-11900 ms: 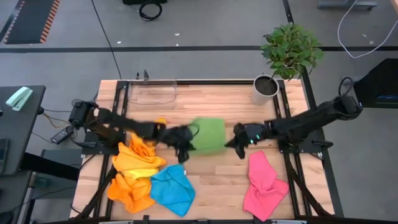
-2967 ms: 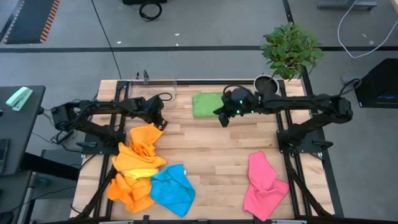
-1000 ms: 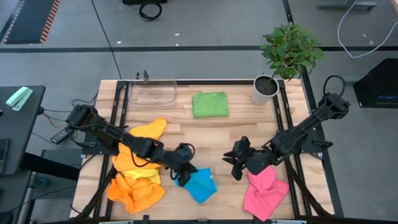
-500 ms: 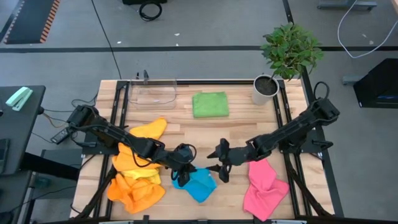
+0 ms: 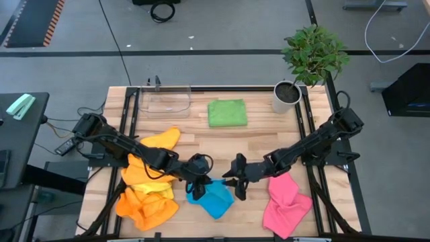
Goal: Fold microfiber towels
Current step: Fold the blue towel
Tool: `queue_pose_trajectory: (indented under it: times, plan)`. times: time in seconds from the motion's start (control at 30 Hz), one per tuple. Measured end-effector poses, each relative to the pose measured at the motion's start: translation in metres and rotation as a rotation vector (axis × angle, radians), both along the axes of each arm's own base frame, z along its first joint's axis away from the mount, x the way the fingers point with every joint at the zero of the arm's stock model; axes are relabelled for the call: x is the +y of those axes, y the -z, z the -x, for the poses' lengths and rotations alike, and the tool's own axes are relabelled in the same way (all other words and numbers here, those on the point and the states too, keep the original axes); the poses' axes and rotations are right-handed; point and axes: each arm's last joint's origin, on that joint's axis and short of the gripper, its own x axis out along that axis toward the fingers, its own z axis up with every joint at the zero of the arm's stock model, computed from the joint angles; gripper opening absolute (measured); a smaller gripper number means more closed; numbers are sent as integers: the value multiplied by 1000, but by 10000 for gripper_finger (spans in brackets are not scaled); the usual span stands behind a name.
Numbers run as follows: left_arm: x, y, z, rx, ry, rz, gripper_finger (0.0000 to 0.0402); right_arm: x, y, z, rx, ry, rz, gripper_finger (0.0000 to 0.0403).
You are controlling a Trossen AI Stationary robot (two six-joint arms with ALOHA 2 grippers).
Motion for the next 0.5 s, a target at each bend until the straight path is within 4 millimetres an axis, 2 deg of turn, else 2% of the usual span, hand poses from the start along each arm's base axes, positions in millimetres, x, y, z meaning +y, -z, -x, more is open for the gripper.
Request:
queue_pose_trajectory:
  times: [0.17,0.27,0.33,0.5]
  plan:
    - [6,1,-1,13,-17,-6,12,1,0,0,11,-18,-26,18]
    - [11,1,-3,15,-33,-6,9,1,0,1,15,-15,-46,9]
    - [15,1,-4,16,-40,-10,21,0,-1,2,28,-7,-51,6]
    - [25,5,-4,65,-39,-65,114,-8,-6,18,145,75,-60,4]
